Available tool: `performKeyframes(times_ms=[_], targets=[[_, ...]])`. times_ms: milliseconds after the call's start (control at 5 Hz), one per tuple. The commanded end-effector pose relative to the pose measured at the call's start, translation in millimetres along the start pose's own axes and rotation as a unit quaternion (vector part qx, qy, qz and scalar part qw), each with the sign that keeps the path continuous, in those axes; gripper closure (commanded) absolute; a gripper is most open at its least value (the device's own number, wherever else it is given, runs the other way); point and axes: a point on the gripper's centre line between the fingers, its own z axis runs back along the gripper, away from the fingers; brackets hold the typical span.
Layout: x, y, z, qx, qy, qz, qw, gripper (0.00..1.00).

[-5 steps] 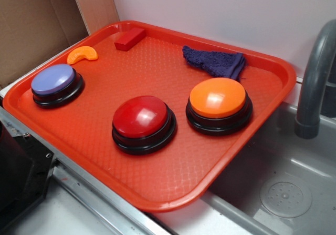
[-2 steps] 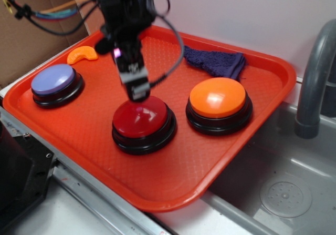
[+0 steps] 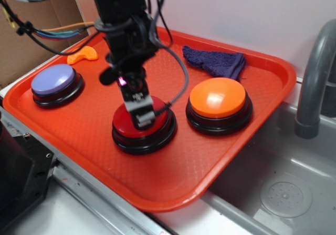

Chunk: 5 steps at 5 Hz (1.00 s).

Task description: Push the red button.

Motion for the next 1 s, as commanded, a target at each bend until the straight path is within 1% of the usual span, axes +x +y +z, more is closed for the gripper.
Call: performKeyframes(times_ms=[0, 200, 400, 600, 800], targets=[[5.3, -5.9, -12.9, -0.002, 0.039, 0.006, 0.999, 0.0], [3.1, -5.6, -5.4, 0.014, 0.01, 0.004, 1.0, 0.0], [1.2, -3.4, 14.4, 0.034, -0.022, 0.001, 0.999, 0.0], [2.0, -2.0, 38.0, 0.043, -0.023, 0.002, 0.999, 0.0], [1.4, 0.6, 52.1, 0.042, -0.009, 0.013, 0.999, 0.0]])
